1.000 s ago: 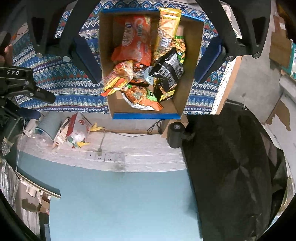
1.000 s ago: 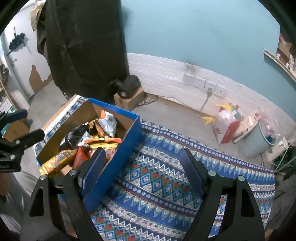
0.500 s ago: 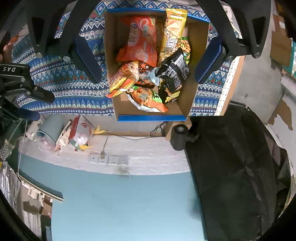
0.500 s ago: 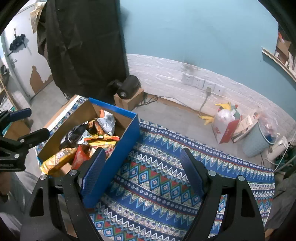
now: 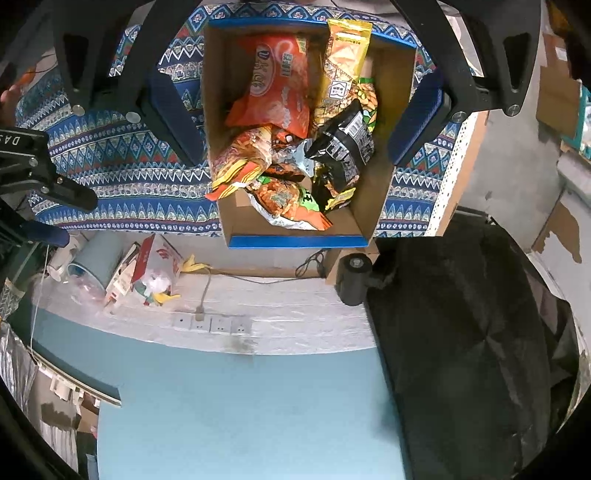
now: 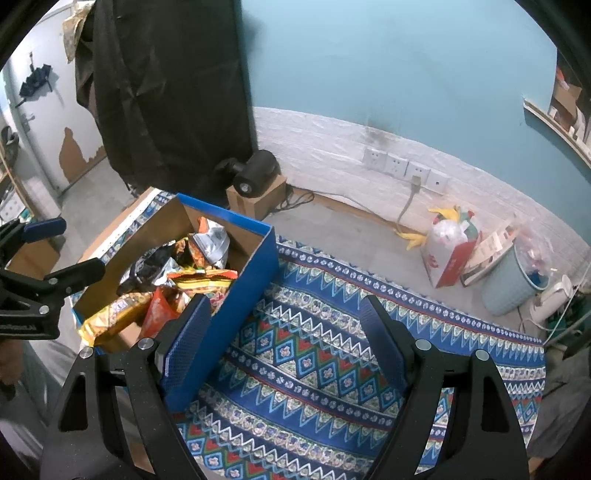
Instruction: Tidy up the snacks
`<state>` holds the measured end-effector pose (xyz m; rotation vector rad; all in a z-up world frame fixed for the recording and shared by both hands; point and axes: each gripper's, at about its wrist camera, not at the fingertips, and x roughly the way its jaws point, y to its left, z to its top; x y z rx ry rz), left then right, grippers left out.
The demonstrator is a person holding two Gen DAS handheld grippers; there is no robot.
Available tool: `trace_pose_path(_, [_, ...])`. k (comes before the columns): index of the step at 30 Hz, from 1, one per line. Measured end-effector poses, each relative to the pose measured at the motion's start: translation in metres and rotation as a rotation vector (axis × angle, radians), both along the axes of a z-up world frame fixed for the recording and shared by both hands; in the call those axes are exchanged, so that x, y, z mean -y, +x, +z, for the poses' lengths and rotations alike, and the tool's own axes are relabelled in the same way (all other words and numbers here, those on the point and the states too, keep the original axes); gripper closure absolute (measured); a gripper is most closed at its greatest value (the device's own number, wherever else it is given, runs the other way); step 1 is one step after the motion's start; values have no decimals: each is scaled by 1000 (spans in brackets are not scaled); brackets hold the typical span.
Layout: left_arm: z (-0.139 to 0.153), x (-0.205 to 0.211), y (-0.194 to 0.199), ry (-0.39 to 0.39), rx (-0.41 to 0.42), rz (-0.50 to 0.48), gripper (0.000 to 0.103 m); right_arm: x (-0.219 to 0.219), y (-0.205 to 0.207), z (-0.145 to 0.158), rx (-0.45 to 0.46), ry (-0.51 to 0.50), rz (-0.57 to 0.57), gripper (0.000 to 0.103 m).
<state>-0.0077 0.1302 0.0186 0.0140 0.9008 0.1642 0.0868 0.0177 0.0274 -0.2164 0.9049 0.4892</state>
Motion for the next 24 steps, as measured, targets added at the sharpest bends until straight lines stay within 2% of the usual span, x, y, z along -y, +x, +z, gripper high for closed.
trace_pose_path(24, [-3, 3, -2, -33, -11, -18, 2, 0, 0, 0, 2, -2, -3, 22])
